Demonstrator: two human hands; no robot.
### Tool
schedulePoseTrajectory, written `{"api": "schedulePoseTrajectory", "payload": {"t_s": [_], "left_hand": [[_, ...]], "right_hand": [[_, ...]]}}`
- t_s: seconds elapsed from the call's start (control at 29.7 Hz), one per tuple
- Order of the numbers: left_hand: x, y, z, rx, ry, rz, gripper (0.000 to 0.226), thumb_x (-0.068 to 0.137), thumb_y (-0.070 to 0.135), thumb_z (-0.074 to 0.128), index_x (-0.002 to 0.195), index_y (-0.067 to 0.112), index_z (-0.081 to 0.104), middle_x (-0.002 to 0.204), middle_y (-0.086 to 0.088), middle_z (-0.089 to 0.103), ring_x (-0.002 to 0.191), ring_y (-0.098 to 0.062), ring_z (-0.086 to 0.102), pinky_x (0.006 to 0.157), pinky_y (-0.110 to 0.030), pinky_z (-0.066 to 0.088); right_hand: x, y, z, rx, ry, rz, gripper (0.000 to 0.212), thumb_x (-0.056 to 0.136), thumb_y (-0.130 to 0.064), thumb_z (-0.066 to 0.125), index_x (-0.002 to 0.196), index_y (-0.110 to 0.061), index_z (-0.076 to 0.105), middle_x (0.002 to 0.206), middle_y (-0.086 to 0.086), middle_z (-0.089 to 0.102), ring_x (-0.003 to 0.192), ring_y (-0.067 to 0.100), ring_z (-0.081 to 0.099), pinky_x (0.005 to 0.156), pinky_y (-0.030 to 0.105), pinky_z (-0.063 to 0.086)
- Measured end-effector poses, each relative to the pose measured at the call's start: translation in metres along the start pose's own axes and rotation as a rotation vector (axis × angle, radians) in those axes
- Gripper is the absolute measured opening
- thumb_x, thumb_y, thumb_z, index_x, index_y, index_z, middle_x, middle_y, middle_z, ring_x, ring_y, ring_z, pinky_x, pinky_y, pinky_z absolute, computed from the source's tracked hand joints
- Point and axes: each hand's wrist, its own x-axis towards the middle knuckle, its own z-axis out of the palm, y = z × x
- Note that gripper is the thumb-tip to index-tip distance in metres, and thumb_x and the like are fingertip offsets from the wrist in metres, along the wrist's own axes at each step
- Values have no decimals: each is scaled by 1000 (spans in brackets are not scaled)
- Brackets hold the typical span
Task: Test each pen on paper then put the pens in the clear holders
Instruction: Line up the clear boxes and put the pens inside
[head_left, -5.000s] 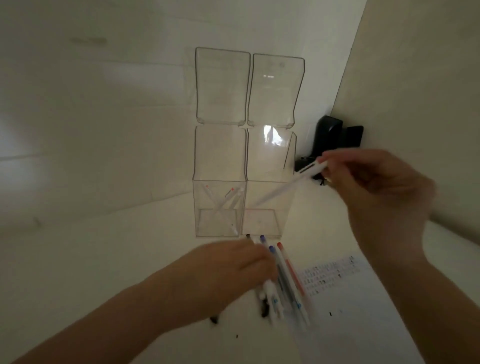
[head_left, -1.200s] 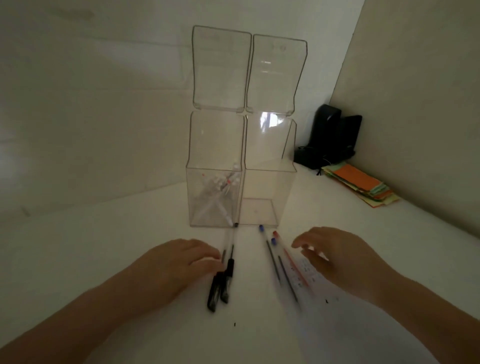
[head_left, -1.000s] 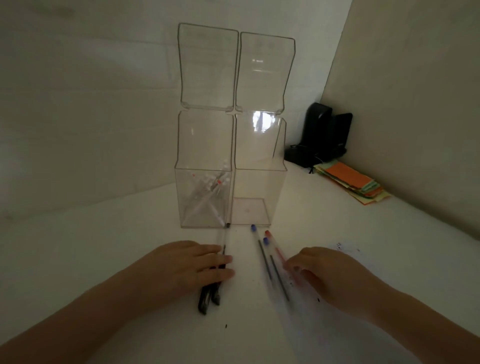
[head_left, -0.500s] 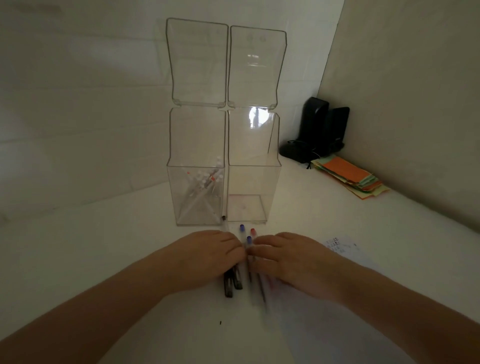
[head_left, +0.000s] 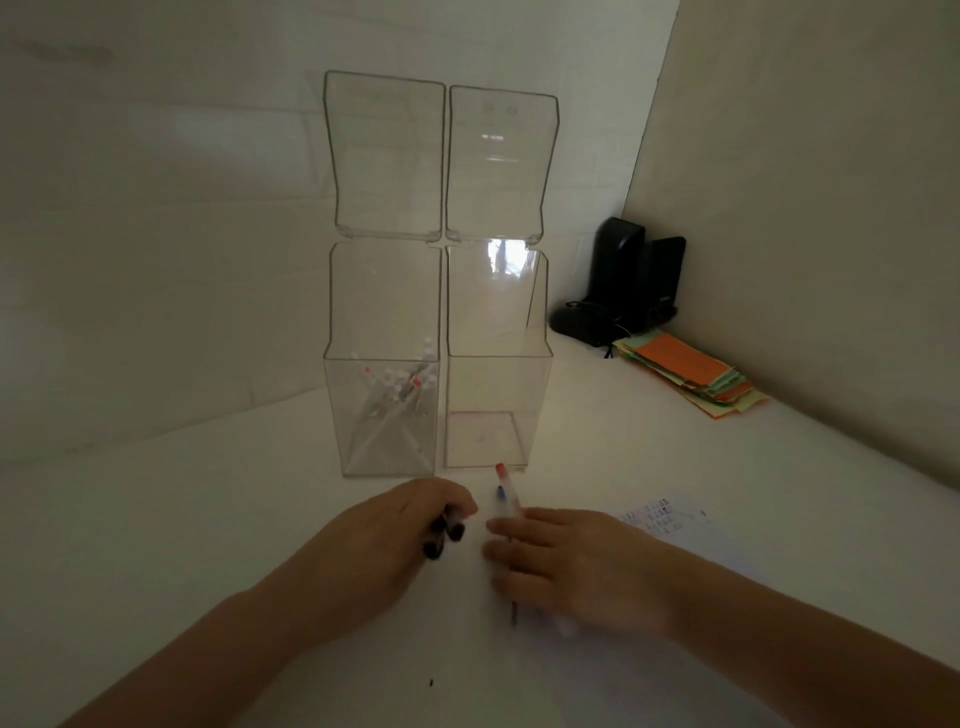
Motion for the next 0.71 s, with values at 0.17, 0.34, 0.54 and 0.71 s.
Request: {"api": "schedulePoseTrajectory", "payload": {"t_s": [0.17, 0.34, 0.54, 0.71], "left_hand": [[13, 23, -26, -202, 276, 3, 20, 84, 40, 37, 97, 54, 40, 114, 26, 54, 105, 5, 54, 88, -6, 37], [57, 42, -53, -414, 503, 72, 22, 83, 34, 44, 92, 53, 48, 105, 16, 63, 103, -6, 60, 89, -18, 44], [128, 41, -73, -494, 662, -17, 31, 87, 1, 52, 85, 32, 53, 94, 11, 64, 98, -11, 62, 95, -36, 46], [143, 16, -54, -429, 496, -228, 20, 82, 0, 58, 87, 20, 58, 85, 3, 63, 83, -13, 61, 83, -31, 49]], "right_hand": [[4, 3, -39, 480, 571, 389, 19, 92, -22, 45, 103, -31, 58, 98, -1, 72, 105, 19, 63, 102, 21, 39], [33, 33, -104, 956, 1049, 624, 14, 89, -9, 52, 93, -21, 57, 100, -5, 71, 98, 9, 66, 84, 20, 51], [66, 83, -115, 860, 996, 878, 14, 91, -18, 53, 103, -11, 53, 94, -5, 67, 86, 10, 66, 78, 28, 56], [82, 95, -85, 792, 582, 1051, 14, 91, -21, 54, 98, -10, 55, 79, 2, 63, 66, 4, 60, 61, 10, 50]]}}
